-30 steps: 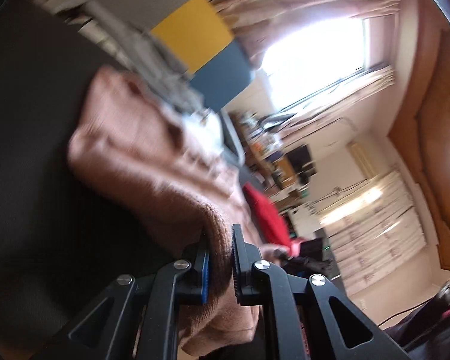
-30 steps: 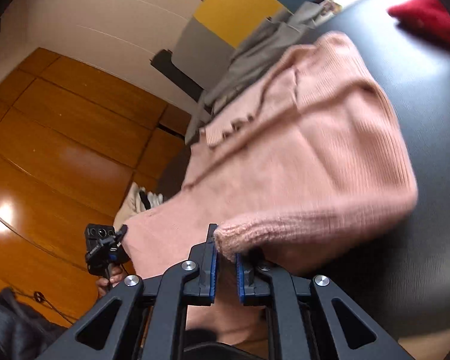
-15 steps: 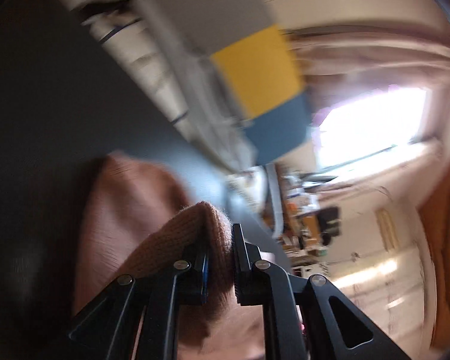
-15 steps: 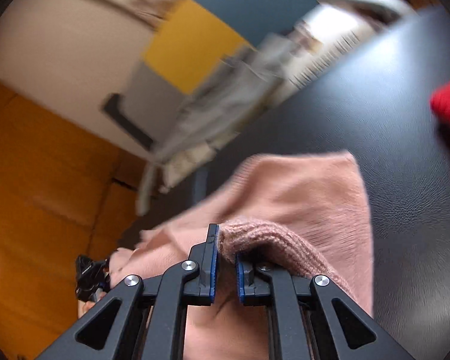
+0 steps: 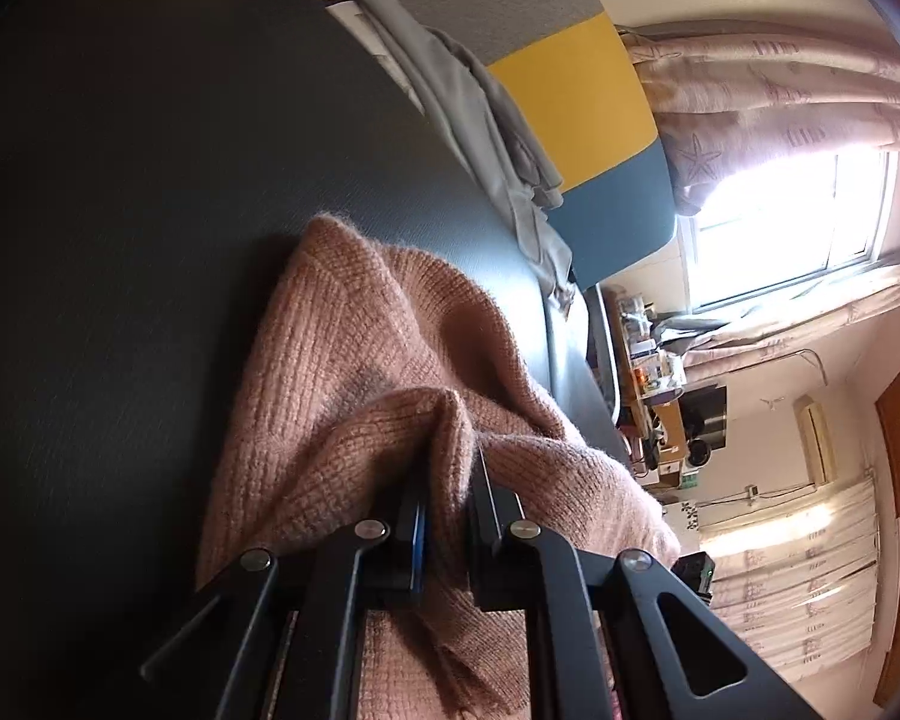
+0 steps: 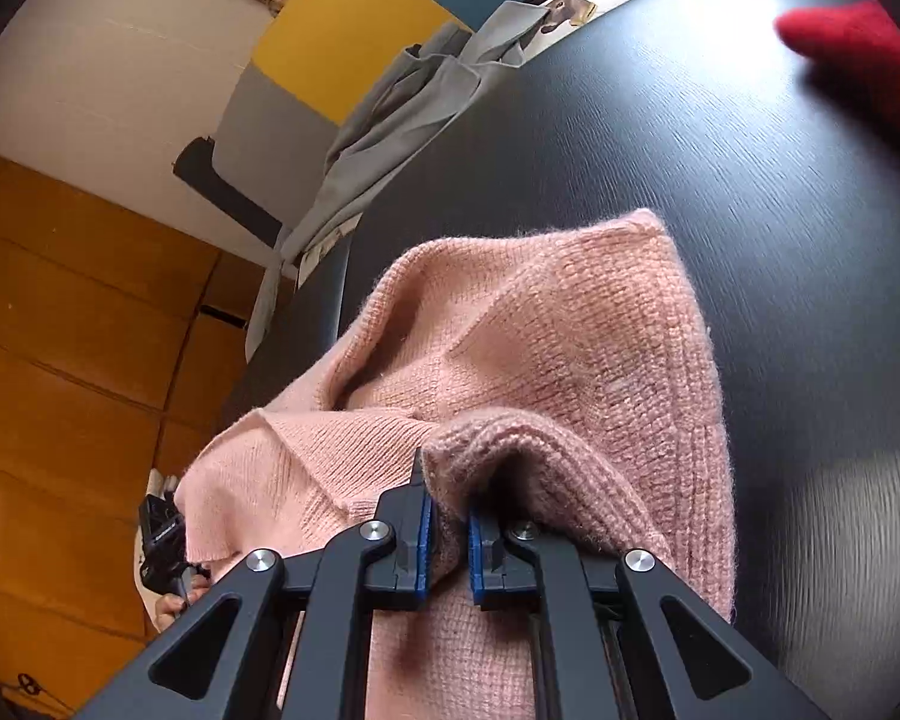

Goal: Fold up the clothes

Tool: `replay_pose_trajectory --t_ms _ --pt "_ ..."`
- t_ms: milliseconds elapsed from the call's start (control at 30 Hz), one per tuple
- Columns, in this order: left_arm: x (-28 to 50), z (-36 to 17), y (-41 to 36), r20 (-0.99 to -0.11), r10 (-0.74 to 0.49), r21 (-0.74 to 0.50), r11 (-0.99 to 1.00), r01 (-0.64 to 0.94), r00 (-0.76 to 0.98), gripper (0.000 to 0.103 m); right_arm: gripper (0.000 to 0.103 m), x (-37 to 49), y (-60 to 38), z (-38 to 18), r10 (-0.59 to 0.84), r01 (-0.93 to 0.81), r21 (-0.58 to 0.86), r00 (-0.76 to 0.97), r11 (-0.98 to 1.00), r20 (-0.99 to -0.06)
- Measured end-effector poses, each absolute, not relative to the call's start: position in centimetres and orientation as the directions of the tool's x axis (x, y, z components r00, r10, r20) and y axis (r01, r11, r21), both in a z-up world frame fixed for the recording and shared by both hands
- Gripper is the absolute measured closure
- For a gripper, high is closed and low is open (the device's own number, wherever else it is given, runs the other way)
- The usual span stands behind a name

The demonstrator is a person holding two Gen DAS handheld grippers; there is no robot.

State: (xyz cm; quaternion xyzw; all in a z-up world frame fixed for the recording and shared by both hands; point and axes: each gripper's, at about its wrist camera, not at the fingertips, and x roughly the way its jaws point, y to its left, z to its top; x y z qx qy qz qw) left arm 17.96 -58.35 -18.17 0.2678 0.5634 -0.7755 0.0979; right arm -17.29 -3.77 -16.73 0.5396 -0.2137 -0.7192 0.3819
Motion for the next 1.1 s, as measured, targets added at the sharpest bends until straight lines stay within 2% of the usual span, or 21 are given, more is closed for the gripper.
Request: replay_pose_trajectory --t_ms 100,133,167,233,333,467,633,733,800,867,933,967,1000,1100 --pt "20.9 -17.5 -57.0 -0.498 0.146 -0.840 -0.326 0.434 -0.855 0.090 0.087 -15.7 -2.6 -16.4 -0.801 0.299 0.747 -0.137 -0.594 -0.582" --pt "21.9 -17.1 -56.7 -0.486 0.142 -0.846 -0.323 0.423 -0.863 0.087 0.076 -15.2 -2.2 -16.1 -0.814 0.297 0.761 -0.140 -0.577 -0.563" --pt "22.8 -16.7 -56.4 -0.473 0.138 -0.853 -0.320 0.413 -0.870 0.082 0.057 -14.7 -2.2 -15.8 -0.829 0.300 0.775 -0.139 -0.556 -0.541" --pt "24.2 -15.6 -55.9 -0.436 0.115 -0.862 -0.339 0.377 -0.893 0.078 0.040 -13.9 -2.5 -15.0 -0.859 0.311 0.802 -0.136 -0.510 -0.493" --pt "25.7 -14.2 -55.2 -0.381 0.109 -0.874 -0.367 0.319 -0.918 0.075 0.038 -12.7 -2.9 -14.1 -0.882 0.331 0.819 -0.120 -0.468 -0.456" --pt "25.3 -14.0 -54.1 -0.399 0.157 -0.862 -0.400 0.311 -0.903 0.066 0.032 -12.0 -4.0 -14.1 -0.891 0.332 0.829 -0.098 -0.450 -0.444" --pt "24.4 -15.6 -53.1 -0.407 0.211 -0.875 -0.368 0.314 -0.889 0.064 0.031 -11.9 -4.8 -14.9 -0.892 0.307 0.840 -0.084 -0.448 -0.445" --pt "23.7 -15.4 -53.1 -0.359 0.251 -0.903 -0.339 0.266 -0.899 0.064 0.031 -11.9 -4.4 -14.9 -0.902 0.313 0.848 -0.087 -0.429 -0.424" --pt "23.1 -15.1 -53.1 -0.307 0.283 -0.924 -0.315 0.214 -0.909 0.064 0.031 -11.7 -4.8 -14.5 -0.915 0.330 0.857 -0.068 -0.396 -0.397" --pt "22.2 -14.3 -53.3 -0.229 0.319 -0.948 -0.289 0.135 -0.920 0.065 0.031 -11.8 -5.4 -14.0 -0.908 0.362 0.838 -0.071 -0.409 -0.413" --pt "21.2 -13.5 -53.6 -0.232 0.309 -0.939 -0.319 0.130 -0.922 0.069 0.031 -12.2 -6.1 -13.6 -0.897 0.382 0.818 -0.082 -0.431 -0.434" --pt "20.6 -13.3 -53.9 -0.247 0.301 -0.931 -0.336 0.140 -0.921 0.077 0.032 -12.7 -6.4 -13.6 -0.892 0.379 0.813 -0.088 -0.442 -0.443" --pt "20.1 -13.1 -54.3 -0.265 0.292 -0.924 -0.349 0.155 -0.919 0.078 0.033 -13.1 -6.7 -13.6 -0.887 0.376 0.809 -0.094 -0.452 -0.453" --pt "18.8 -12.7 -55.9 -0.225 0.278 -0.937 -0.323 0.129 -0.934 0.079 0.033 -14.5 -7.2 -13.5 -0.914 0.359 0.844 -0.081 -0.398 -0.397"
